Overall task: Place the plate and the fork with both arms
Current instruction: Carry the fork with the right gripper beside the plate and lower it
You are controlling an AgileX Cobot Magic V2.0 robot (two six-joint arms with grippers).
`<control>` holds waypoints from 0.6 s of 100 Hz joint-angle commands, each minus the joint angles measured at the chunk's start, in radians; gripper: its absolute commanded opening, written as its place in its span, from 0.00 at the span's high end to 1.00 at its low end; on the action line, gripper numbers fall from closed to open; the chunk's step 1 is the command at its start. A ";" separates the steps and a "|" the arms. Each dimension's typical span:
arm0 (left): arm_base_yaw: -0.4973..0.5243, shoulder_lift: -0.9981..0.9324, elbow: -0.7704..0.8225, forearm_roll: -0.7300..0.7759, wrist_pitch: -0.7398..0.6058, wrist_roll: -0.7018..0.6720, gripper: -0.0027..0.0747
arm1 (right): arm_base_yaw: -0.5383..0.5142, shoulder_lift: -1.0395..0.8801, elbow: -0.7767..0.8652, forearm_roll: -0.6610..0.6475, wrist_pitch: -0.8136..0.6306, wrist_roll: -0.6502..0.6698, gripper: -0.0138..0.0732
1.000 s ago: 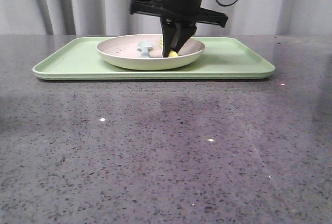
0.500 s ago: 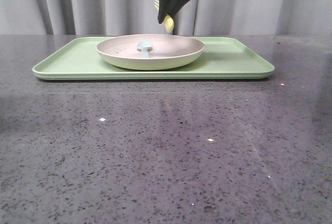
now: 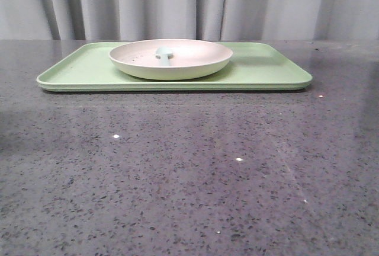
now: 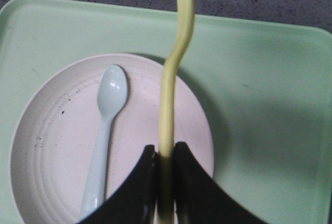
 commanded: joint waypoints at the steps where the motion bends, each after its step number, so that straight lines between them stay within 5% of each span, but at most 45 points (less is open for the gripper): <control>1: 0.003 -0.010 -0.027 -0.016 -0.048 -0.008 0.61 | -0.023 -0.093 0.007 -0.015 0.087 -0.012 0.90; 60: 0.003 -0.010 -0.027 -0.016 -0.039 -0.008 0.61 | -0.042 -0.146 0.306 -0.091 0.086 -0.012 0.90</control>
